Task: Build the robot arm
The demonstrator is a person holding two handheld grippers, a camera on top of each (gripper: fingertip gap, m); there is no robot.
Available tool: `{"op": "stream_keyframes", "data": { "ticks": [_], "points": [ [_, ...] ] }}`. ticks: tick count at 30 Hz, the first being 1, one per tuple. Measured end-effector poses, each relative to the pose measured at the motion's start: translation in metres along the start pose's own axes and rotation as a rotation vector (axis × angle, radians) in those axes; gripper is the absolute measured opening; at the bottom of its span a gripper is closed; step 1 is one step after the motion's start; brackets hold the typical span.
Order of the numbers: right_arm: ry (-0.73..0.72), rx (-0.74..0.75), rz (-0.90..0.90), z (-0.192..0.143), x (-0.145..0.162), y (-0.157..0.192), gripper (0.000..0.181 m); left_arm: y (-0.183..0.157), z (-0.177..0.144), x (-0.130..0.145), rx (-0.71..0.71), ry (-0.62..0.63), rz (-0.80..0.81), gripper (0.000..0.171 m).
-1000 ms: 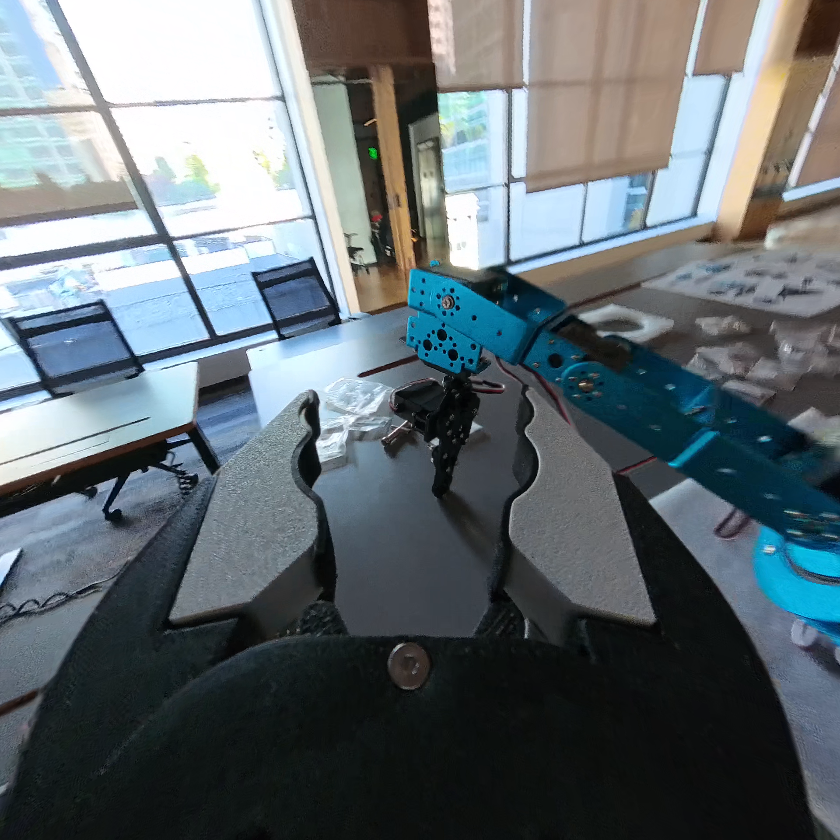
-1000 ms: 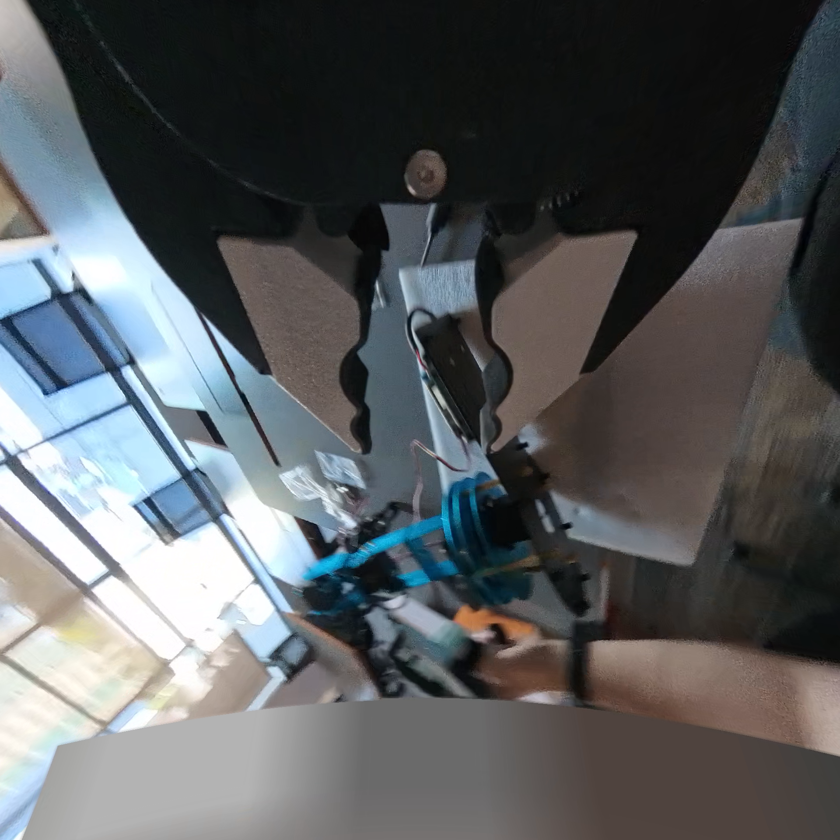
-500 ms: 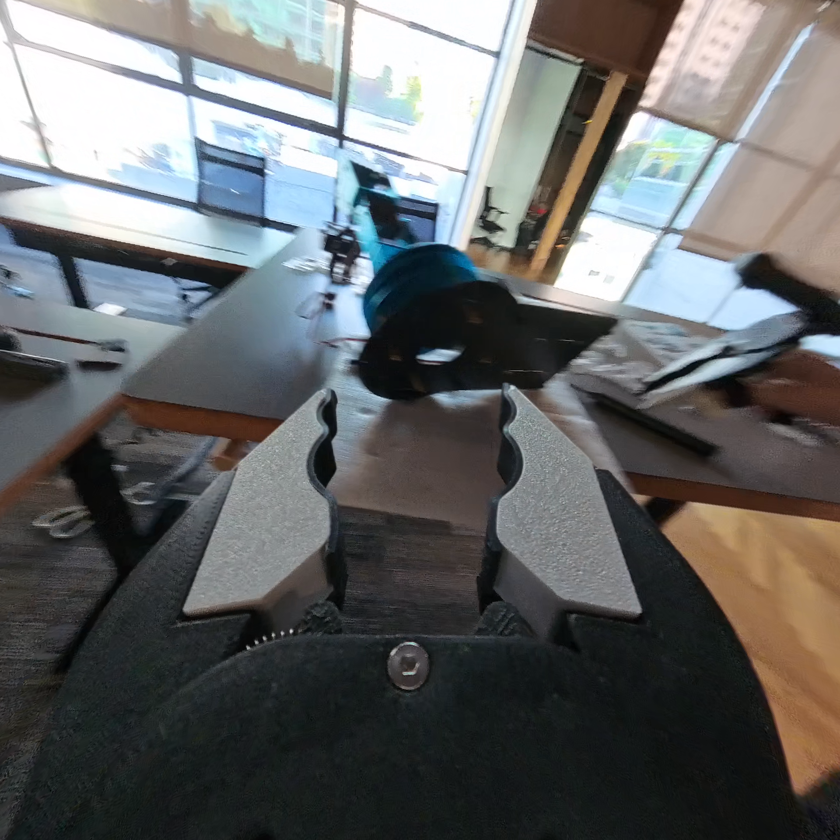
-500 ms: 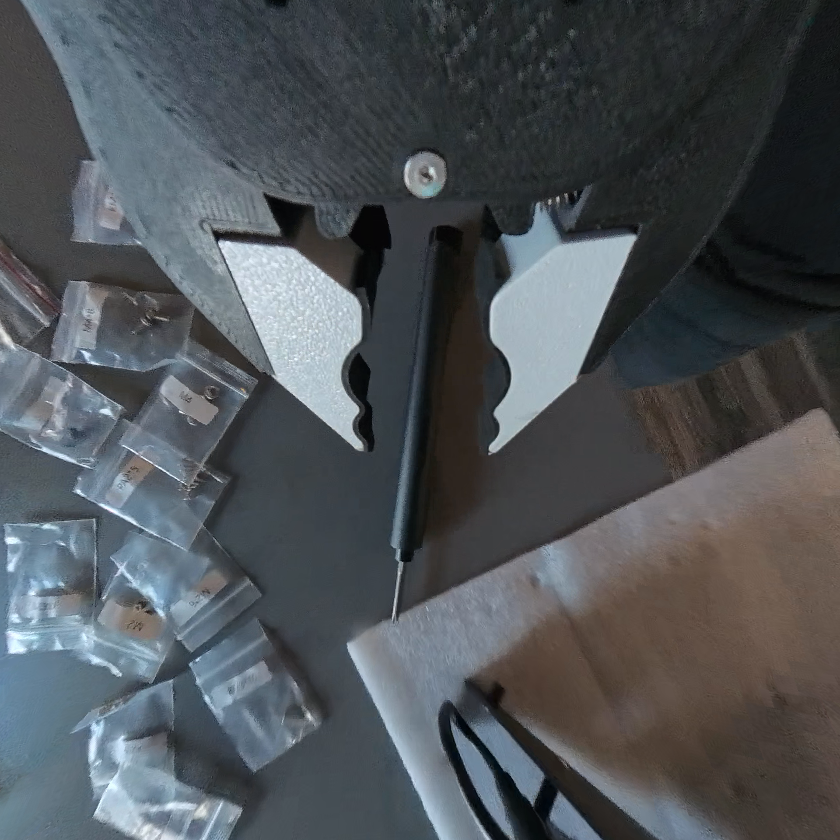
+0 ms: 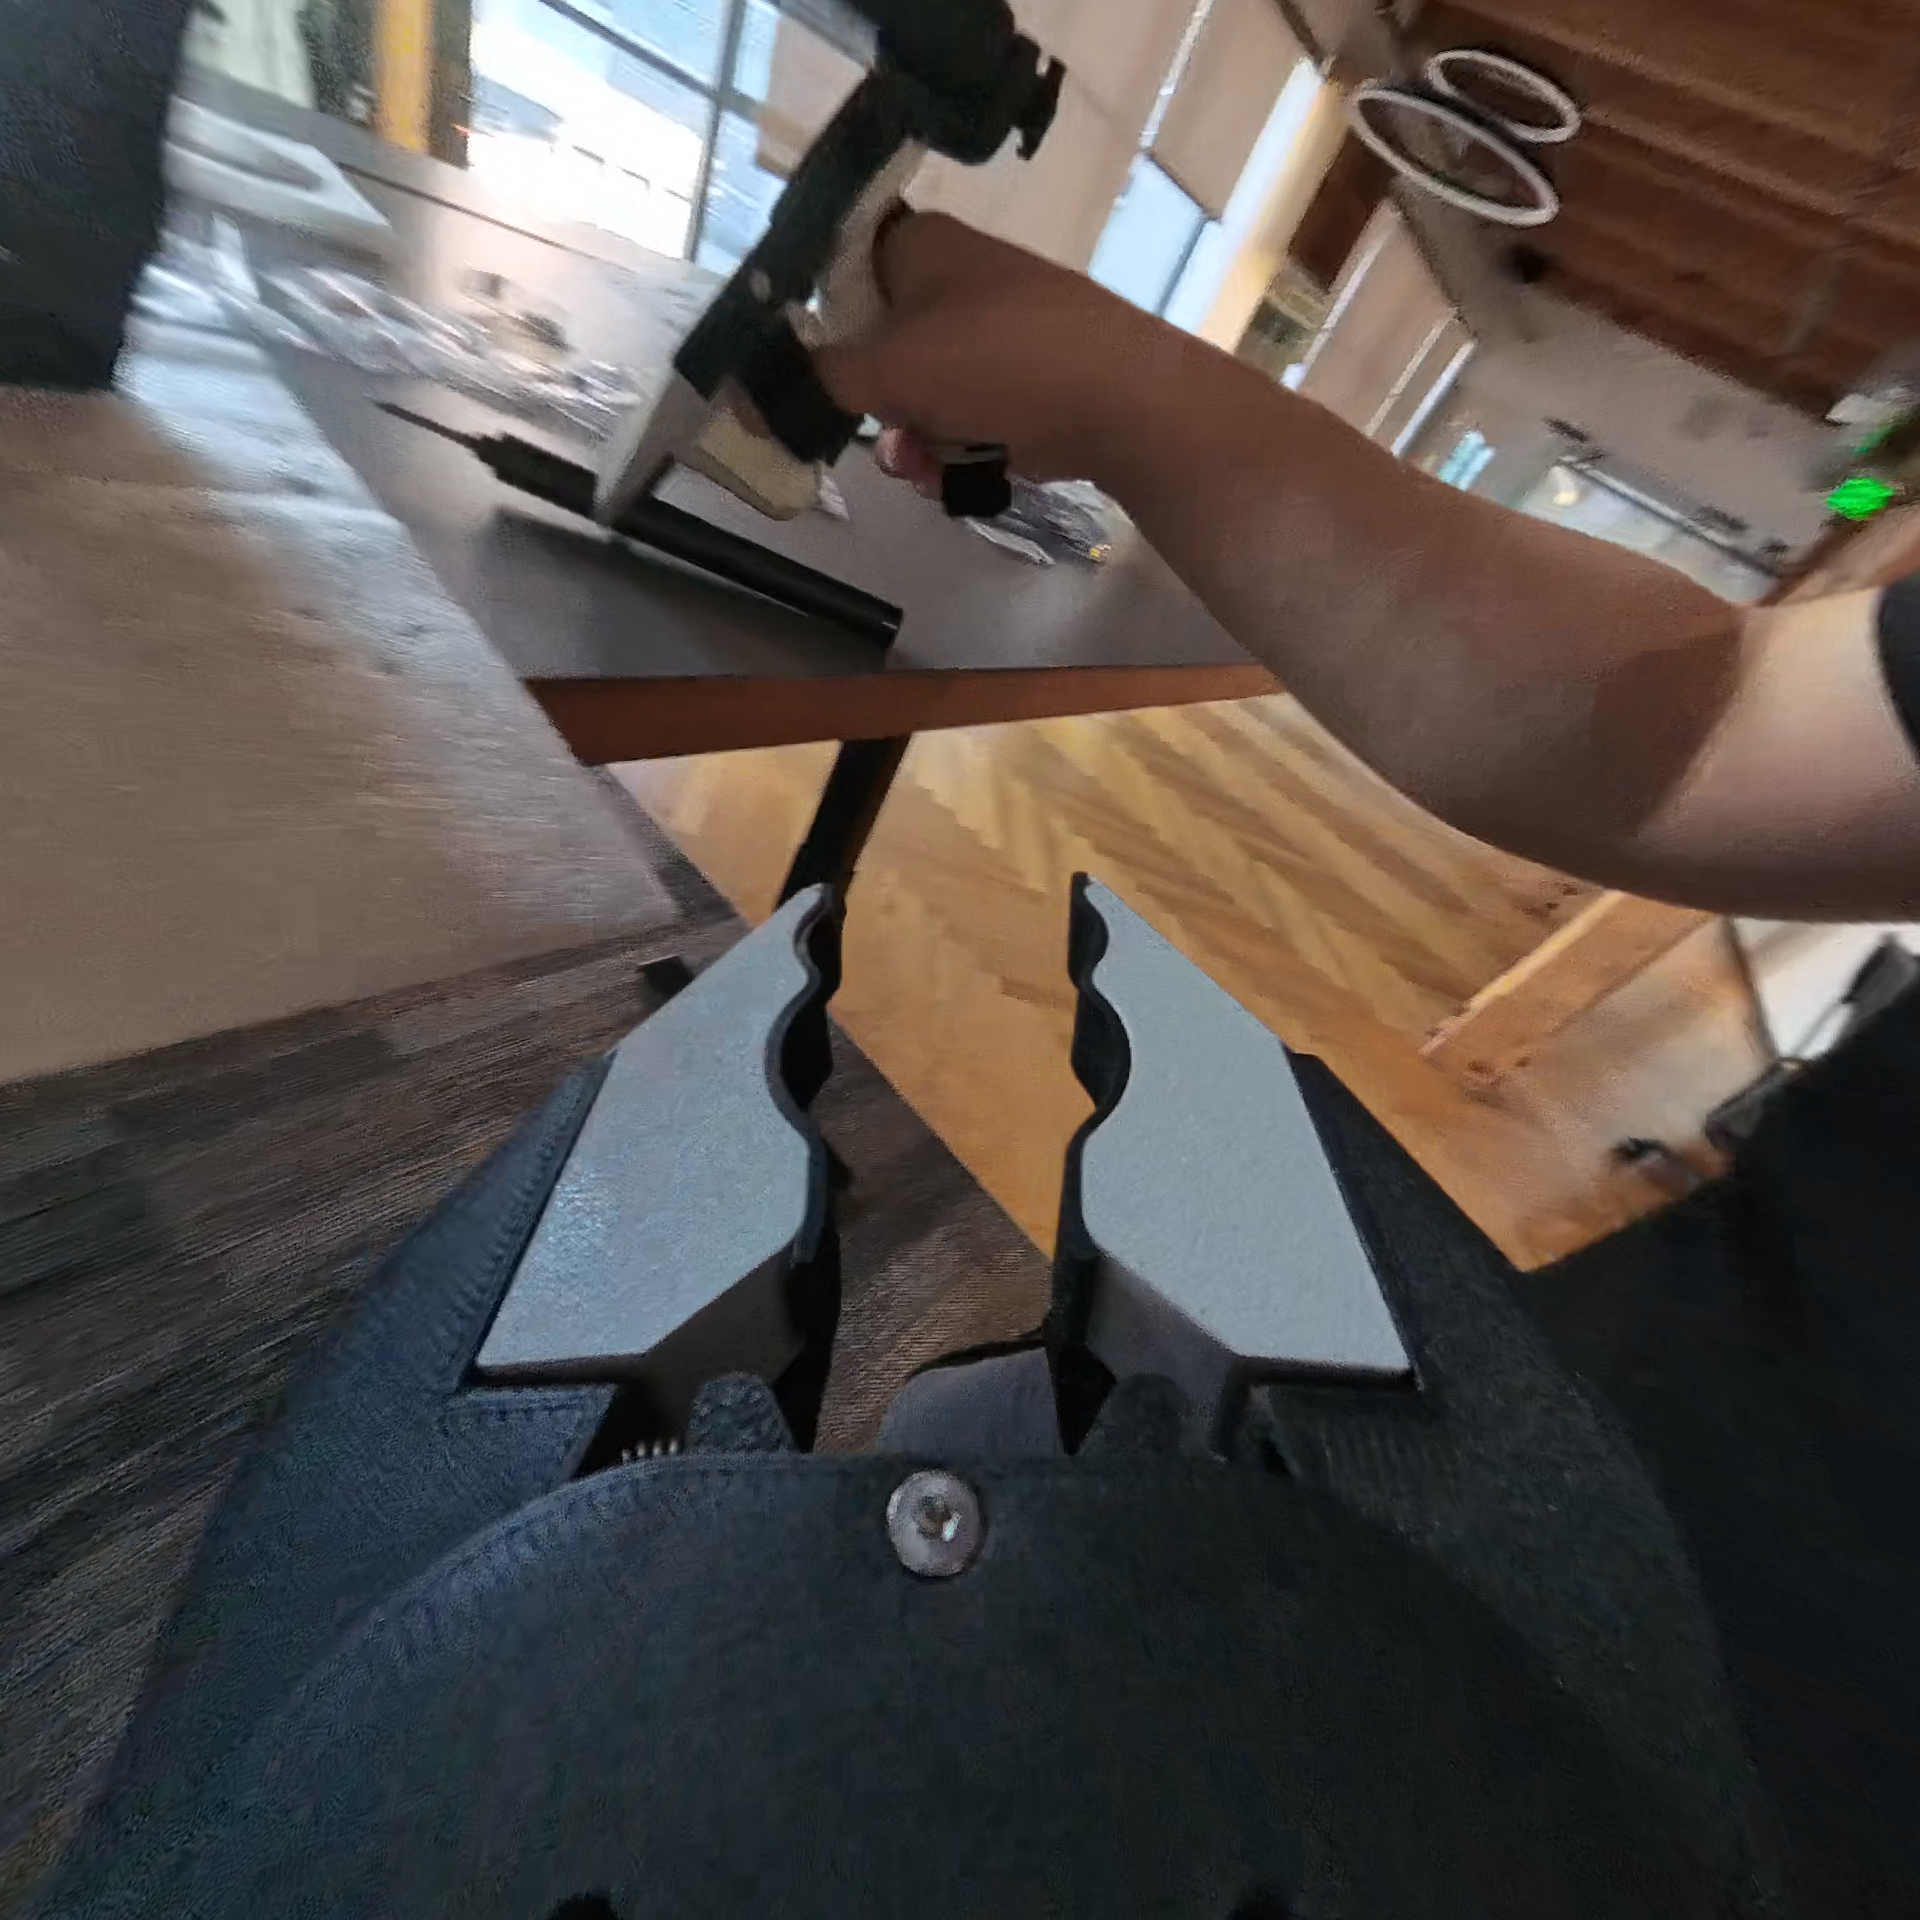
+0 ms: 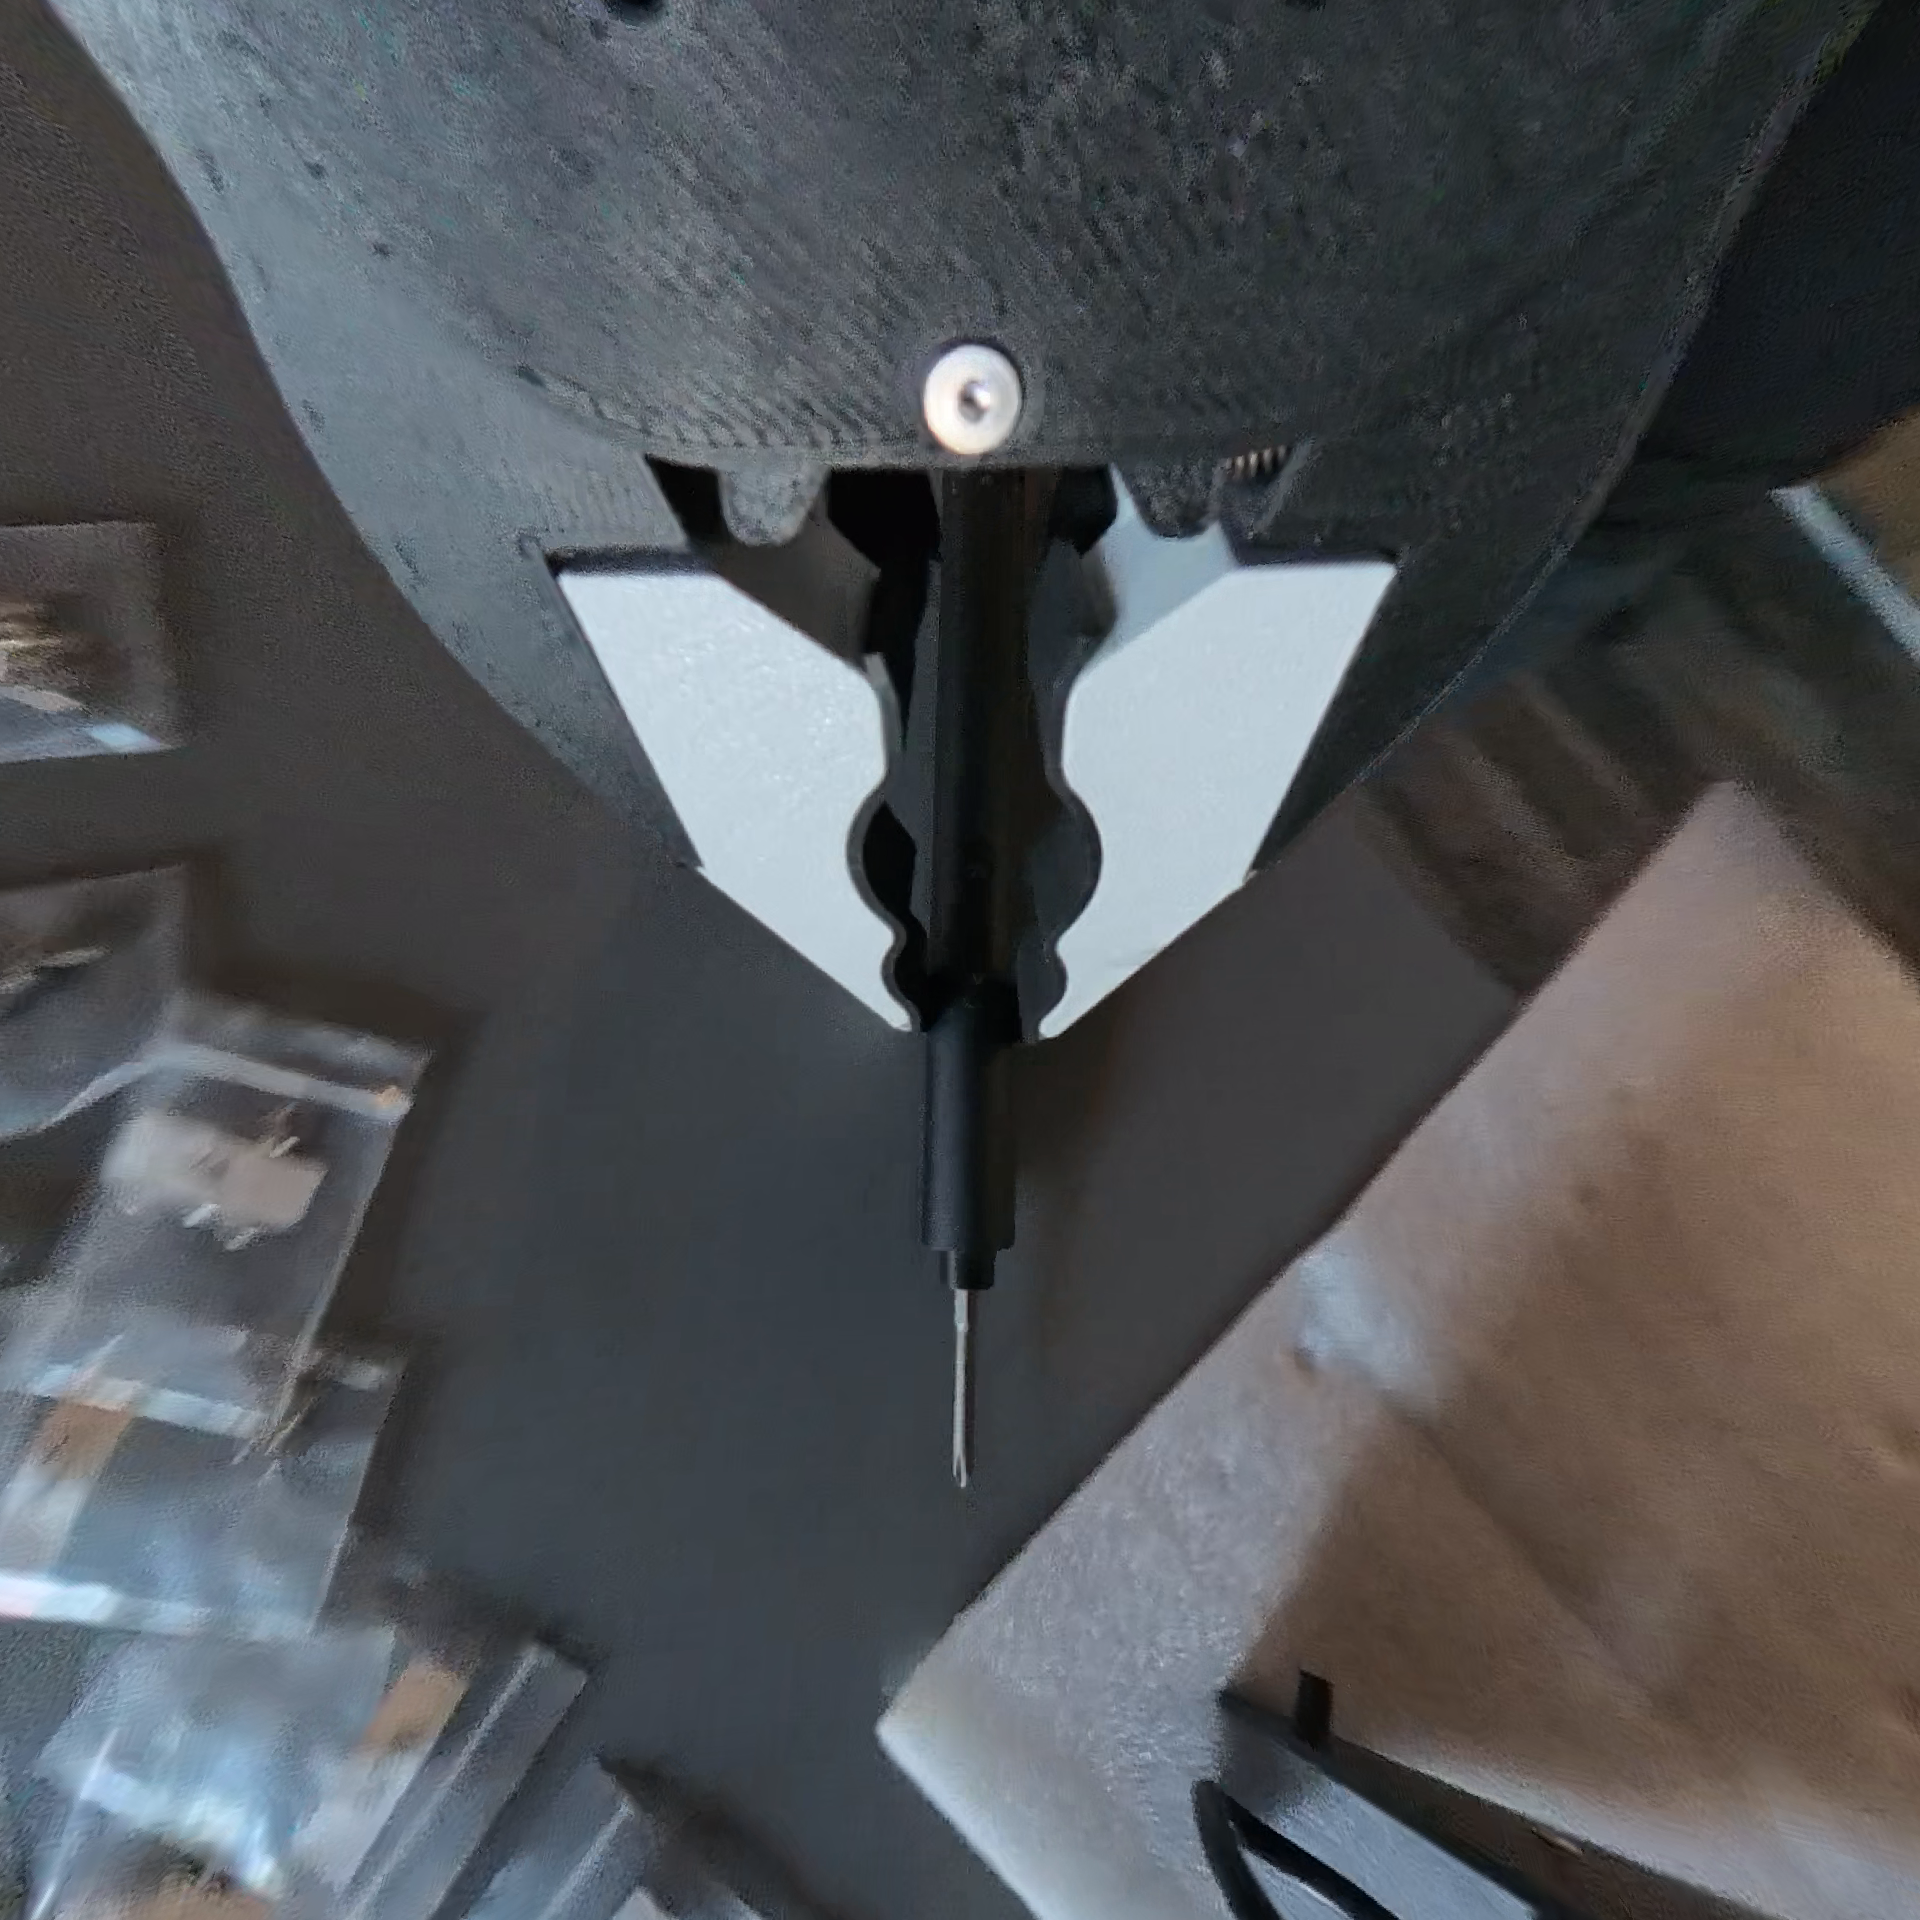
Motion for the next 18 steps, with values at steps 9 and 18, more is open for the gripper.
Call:
{"op": "stream_keyframes", "data": {
  "ticks": [9, 18],
  "points": [
    [-0.306, -0.622, 0.307, -0.008, 0.054, -0.017, 0.016, 0.013, 0.126, 0.003, 0.028, 0.051, -0.142, 0.055],
    [-0.375, -0.860, 0.356, -0.019, 0.087, -0.038, 0.015, -0.001, 0.190, -0.039, -0.194, 0.014, -0.235, 0.041]
  ]
}}
Point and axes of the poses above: each gripper's, where its closed fingertips meet, z out along the fingers, x out of its underside, y = z × x across the jaws, the point moved 7 cm from there along -z, back along the fingers, and after that the axes turned 10 degrees about y, right-handed, at the moved point
